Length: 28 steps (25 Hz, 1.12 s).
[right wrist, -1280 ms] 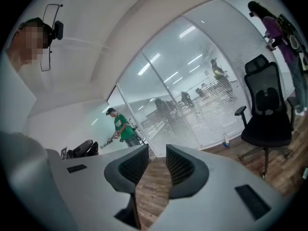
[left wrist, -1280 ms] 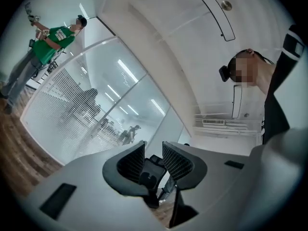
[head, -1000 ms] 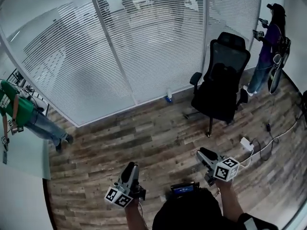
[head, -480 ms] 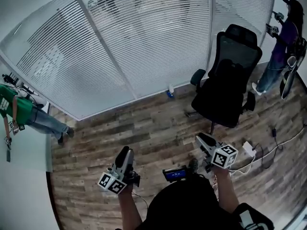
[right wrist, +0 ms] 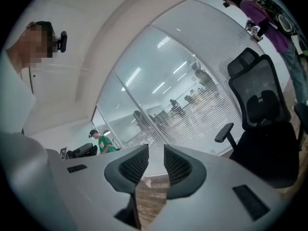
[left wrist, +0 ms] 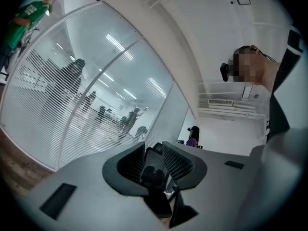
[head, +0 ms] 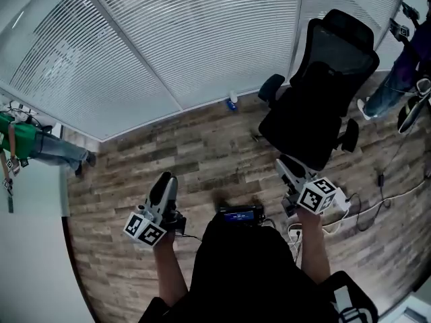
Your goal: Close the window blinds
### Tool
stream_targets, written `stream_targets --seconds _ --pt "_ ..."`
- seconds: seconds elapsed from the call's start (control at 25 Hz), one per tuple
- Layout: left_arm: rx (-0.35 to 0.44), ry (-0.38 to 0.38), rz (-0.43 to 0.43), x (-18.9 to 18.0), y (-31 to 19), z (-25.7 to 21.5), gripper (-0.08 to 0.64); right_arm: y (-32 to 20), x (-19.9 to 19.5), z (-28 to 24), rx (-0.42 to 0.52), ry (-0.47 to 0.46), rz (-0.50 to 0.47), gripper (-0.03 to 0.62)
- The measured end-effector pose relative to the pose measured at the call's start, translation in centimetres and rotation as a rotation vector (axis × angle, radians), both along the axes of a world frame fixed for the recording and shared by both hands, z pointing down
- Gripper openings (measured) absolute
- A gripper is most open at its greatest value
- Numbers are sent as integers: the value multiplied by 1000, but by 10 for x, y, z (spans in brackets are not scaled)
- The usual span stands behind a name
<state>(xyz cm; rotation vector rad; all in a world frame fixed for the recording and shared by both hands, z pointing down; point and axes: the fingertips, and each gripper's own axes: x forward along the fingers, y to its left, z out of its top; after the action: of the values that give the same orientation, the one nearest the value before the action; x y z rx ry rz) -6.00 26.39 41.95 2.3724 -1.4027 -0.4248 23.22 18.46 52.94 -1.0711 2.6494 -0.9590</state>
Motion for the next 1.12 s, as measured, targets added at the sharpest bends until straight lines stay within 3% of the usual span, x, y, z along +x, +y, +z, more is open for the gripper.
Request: stream_targets --seconds 0.2,0.4,0.68,0.92,1.12 --pt "-4 -3 37 8 -54 8 109 -23 3 5 -17 -17 21 101" --pt "35 75 98 8 -135 19 109 -83 9 2 -9 35 79 101" --pt "69 139 119 -36 -235 9 109 -174 -40 -24 33 78 80 101" --pt "53 167 72 -88 -285 18 109 -221 -83 -18 10 82 79 101" --pt "20 173 53 -98 -312 30 110 -249 -95 -6 -20 93 58 101"
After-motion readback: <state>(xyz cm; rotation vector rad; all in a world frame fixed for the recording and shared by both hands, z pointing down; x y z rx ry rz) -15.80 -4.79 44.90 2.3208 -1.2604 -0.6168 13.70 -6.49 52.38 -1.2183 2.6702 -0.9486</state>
